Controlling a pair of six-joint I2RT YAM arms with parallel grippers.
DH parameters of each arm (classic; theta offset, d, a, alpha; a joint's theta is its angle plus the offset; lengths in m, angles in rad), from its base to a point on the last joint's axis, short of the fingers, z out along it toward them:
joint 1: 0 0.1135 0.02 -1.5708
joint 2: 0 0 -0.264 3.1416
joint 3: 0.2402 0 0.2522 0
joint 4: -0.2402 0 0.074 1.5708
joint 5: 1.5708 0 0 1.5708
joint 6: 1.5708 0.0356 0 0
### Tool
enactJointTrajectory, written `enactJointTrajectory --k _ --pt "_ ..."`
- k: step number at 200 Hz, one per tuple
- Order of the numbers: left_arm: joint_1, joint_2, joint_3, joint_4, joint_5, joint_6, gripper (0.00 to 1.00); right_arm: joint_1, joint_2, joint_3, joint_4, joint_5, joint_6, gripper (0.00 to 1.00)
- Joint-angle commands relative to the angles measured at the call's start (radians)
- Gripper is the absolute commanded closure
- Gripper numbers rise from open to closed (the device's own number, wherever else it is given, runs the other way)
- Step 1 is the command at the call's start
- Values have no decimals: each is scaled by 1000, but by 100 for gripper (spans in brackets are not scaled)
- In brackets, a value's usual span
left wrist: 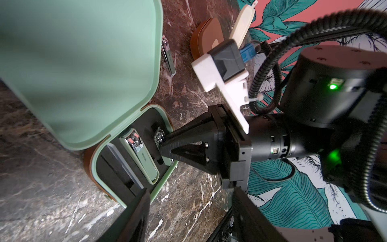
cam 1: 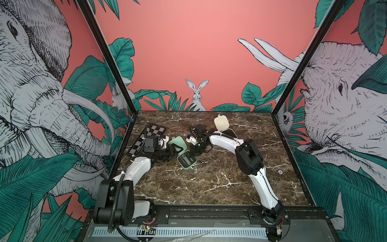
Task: Organize nail clipper sets
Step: Place the nail clipper in the storage box.
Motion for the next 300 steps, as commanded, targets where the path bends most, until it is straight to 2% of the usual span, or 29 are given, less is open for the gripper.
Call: enactJointTrajectory --k 1,192,251,300 --pt "0 -28 -9 -23 -6 16 35 13 20 33 -59 30 -38 94" --pt "0 -23 -18 -24 -4 21 35 53 73 99 -71 62 -23 93" --pt "-1 -28 -21 -29 -8 22 35 55 40 68 -70 119 -10 76" --pt "0 -38 -24 -32 -8 19 35 54 5 85 -64 142 7 70"
